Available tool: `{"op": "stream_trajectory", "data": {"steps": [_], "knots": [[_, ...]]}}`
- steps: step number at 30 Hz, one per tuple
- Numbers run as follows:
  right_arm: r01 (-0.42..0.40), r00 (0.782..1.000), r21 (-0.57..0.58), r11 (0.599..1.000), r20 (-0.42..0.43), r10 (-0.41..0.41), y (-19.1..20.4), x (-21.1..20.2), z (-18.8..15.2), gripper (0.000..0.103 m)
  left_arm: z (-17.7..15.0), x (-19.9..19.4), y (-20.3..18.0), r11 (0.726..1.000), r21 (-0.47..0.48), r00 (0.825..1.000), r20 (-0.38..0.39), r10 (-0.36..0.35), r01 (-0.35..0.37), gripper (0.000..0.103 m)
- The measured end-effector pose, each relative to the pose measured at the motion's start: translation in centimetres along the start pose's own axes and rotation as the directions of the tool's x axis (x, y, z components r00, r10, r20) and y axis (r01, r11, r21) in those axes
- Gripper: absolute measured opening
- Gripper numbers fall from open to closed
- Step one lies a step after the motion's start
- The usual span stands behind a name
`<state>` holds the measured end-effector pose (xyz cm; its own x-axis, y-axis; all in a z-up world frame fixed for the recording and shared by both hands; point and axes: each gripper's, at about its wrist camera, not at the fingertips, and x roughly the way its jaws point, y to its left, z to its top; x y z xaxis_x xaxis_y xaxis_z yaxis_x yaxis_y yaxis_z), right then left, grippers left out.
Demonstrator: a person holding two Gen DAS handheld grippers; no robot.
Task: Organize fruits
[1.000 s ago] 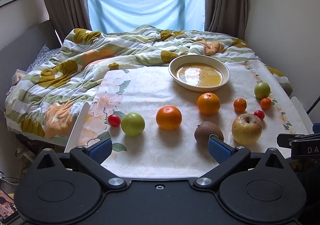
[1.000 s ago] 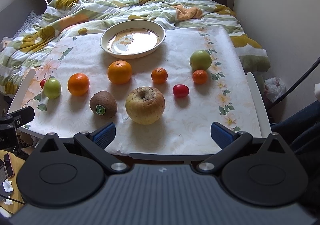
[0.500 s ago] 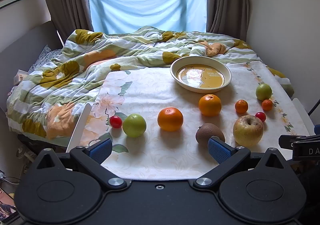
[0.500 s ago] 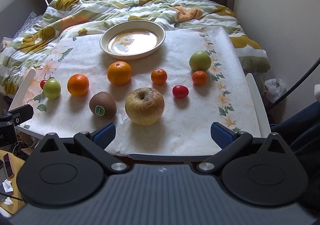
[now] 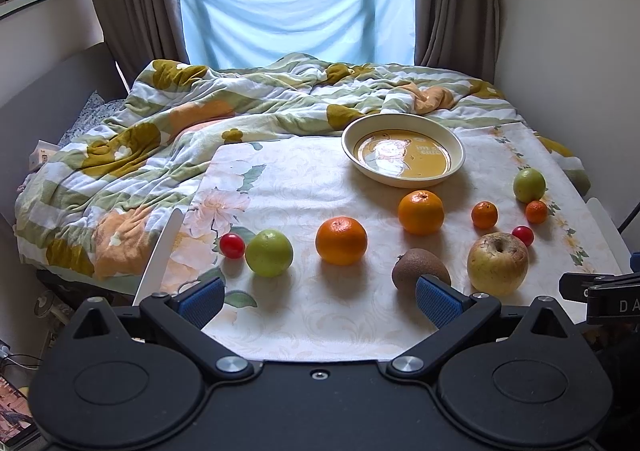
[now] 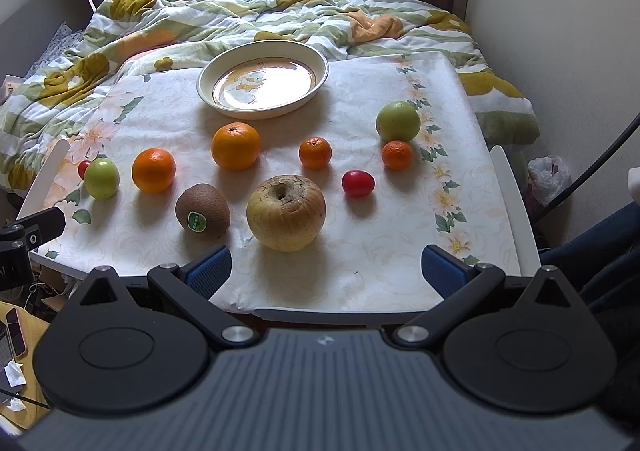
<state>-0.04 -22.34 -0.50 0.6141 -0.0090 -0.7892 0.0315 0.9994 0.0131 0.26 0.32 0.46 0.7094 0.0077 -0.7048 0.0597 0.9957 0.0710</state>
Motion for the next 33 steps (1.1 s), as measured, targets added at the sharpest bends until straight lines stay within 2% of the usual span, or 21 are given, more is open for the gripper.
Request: {"op": "stream_trajectory", "data": {"steps": [33], "knots": [[-0.012, 1.000, -0.014, 1.000, -0.003, 0.012, -0.2, 0.1, 0.2, 0.103, 0.7, -0.1, -1.0, 1.000, 0.000, 0.999, -0.016, 0.030, -0.030, 0.103]]}}
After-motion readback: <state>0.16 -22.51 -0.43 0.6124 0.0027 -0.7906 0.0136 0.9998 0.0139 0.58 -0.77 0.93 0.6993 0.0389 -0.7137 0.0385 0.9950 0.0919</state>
